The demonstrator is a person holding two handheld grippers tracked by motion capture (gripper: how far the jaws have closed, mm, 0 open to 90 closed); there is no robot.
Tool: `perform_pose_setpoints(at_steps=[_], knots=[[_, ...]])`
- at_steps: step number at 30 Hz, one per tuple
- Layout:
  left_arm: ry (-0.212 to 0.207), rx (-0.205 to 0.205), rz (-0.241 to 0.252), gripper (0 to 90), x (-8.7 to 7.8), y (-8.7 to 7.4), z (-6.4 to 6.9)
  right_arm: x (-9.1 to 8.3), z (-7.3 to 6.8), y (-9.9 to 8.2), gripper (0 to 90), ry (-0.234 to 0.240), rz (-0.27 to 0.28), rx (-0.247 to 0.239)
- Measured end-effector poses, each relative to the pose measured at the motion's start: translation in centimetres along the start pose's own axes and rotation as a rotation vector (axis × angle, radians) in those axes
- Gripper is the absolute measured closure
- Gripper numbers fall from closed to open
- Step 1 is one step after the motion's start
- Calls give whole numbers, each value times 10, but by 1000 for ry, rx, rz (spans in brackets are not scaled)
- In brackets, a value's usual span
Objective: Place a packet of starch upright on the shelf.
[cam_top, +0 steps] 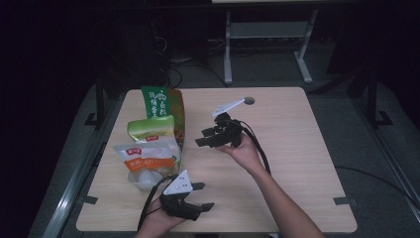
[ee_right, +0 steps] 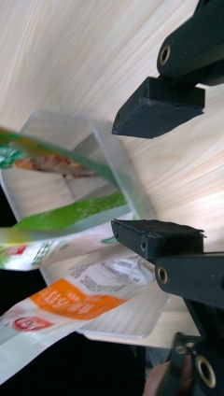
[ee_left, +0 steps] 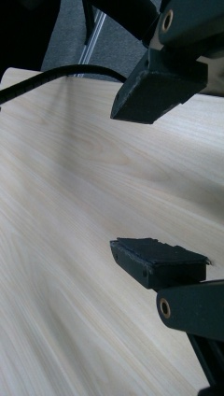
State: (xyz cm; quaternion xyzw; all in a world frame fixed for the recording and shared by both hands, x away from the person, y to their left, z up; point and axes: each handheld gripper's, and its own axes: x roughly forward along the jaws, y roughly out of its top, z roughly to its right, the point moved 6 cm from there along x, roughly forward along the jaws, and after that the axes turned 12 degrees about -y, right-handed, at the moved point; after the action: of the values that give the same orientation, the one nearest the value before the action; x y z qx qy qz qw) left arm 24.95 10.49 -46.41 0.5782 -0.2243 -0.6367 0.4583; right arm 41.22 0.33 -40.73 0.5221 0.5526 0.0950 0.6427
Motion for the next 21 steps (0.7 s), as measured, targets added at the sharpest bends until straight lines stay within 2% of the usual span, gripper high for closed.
perform_pose_setpoints(at_steps=[6, 21], knots=[[9, -3, -8, 307, -3, -2, -3, -14, 10, -12, 422, -16, -13, 36], [6, 1, -9, 307, -4, -2, -4, -39, 24, -41, 380, -65, -48, 60]])
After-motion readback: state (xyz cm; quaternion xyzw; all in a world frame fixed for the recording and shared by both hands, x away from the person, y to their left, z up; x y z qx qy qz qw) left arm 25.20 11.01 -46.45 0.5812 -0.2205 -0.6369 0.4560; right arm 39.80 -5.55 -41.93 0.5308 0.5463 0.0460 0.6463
